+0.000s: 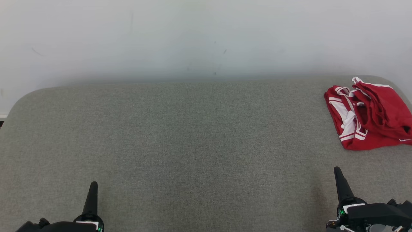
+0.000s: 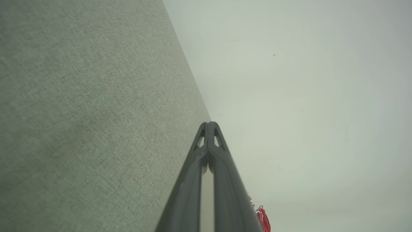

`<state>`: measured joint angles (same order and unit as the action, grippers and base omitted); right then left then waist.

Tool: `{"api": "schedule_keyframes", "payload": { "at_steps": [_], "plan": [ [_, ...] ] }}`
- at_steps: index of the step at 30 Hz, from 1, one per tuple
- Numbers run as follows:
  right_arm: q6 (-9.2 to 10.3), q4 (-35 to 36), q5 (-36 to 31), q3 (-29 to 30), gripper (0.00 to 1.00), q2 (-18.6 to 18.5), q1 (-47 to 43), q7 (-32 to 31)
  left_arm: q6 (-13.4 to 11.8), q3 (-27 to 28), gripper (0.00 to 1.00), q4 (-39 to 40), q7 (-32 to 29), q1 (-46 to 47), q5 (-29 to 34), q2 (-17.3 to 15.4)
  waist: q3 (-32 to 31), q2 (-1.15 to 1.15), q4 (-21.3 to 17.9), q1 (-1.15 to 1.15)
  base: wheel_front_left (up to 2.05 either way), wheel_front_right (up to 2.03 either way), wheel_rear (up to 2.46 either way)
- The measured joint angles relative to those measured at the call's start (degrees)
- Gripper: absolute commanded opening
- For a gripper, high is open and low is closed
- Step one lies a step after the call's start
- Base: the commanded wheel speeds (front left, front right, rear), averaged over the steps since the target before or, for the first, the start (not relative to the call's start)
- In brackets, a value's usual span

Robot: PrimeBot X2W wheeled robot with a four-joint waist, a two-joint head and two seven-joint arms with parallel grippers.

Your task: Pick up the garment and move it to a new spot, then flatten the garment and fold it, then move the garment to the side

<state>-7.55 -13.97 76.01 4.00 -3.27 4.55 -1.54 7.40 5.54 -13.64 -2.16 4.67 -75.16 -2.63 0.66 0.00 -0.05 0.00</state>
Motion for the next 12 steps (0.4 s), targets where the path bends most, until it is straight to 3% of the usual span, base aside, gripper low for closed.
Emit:
{"api": "schedule_keyframes", "payload": {
  "at_steps": [12],
  "plan": [
    [0.0,0.01,5.05,0.59,0.0,0.0,0.21,-1.45,0.0,0.27,0.0,-0.11,-1.43,0.19,-5.34,-0.02,-0.13,0.0,0.01,0.0,0.0,0.0,0.0]
  ]
}}
